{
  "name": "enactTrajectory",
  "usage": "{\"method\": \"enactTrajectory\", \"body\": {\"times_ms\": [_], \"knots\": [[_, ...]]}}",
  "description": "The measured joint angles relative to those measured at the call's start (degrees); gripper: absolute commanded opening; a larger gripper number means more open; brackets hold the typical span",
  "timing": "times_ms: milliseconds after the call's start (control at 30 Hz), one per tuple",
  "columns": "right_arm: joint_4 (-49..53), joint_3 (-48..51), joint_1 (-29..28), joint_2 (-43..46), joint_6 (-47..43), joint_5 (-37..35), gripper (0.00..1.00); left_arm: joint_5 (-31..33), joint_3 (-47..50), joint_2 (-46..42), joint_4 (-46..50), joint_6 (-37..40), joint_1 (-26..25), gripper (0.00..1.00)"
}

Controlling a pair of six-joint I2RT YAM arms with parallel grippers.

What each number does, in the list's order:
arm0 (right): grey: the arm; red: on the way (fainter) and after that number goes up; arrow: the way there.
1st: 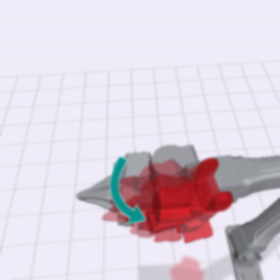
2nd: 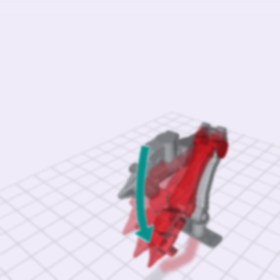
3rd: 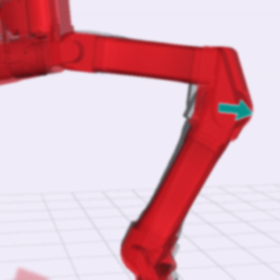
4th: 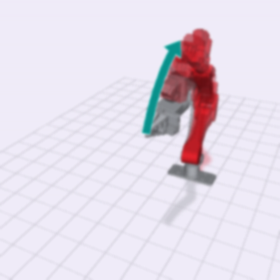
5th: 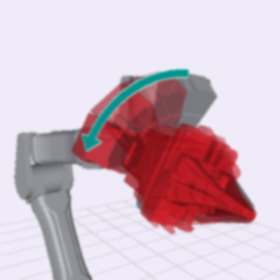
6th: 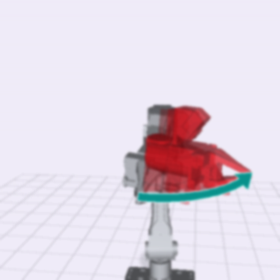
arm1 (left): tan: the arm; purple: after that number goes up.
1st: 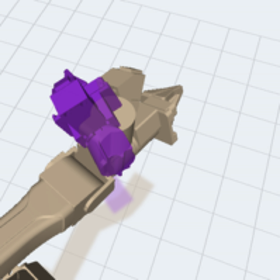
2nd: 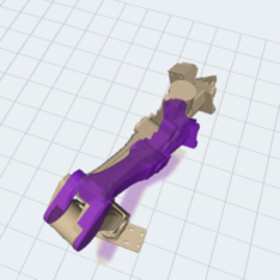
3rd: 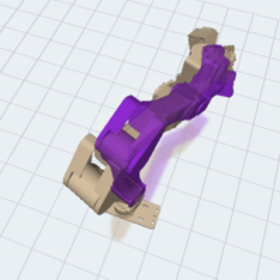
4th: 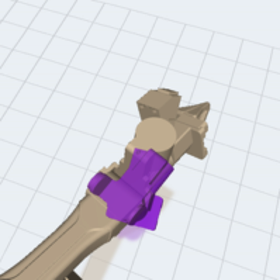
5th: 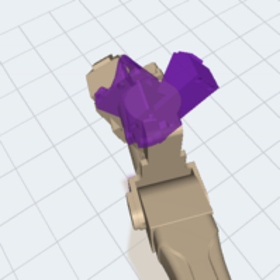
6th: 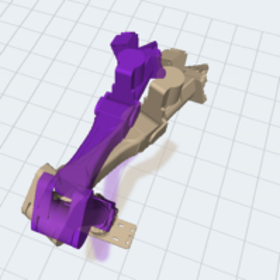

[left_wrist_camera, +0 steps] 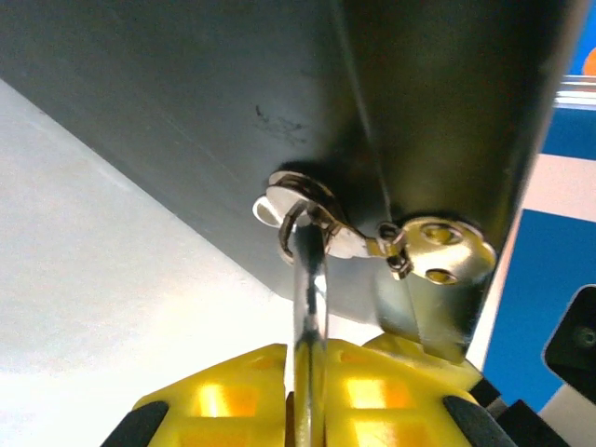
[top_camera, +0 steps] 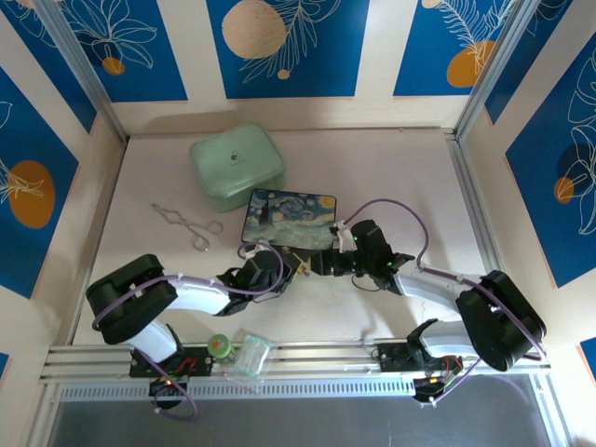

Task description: Unlock a padlock with a key

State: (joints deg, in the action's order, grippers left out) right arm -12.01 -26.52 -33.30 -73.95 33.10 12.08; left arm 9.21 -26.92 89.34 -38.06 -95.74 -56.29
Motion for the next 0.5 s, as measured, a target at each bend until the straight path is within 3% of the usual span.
{"method": "enactTrajectory", "body": {"times_ms": [233, 500], "knots": [[11.76, -5.33, 0.0, -0.2, 3.96, -8.85, 0.61, -0.98, -0.2, 0.39, 3.41, 6.47, 0.02, 0.0], [14.71, -6.36, 0.09, 0.57, 7.28, -13.05, 0.67, -0.92, -4.04, 0.83, 11.65, 14.03, 0.28, 0.0]]}}
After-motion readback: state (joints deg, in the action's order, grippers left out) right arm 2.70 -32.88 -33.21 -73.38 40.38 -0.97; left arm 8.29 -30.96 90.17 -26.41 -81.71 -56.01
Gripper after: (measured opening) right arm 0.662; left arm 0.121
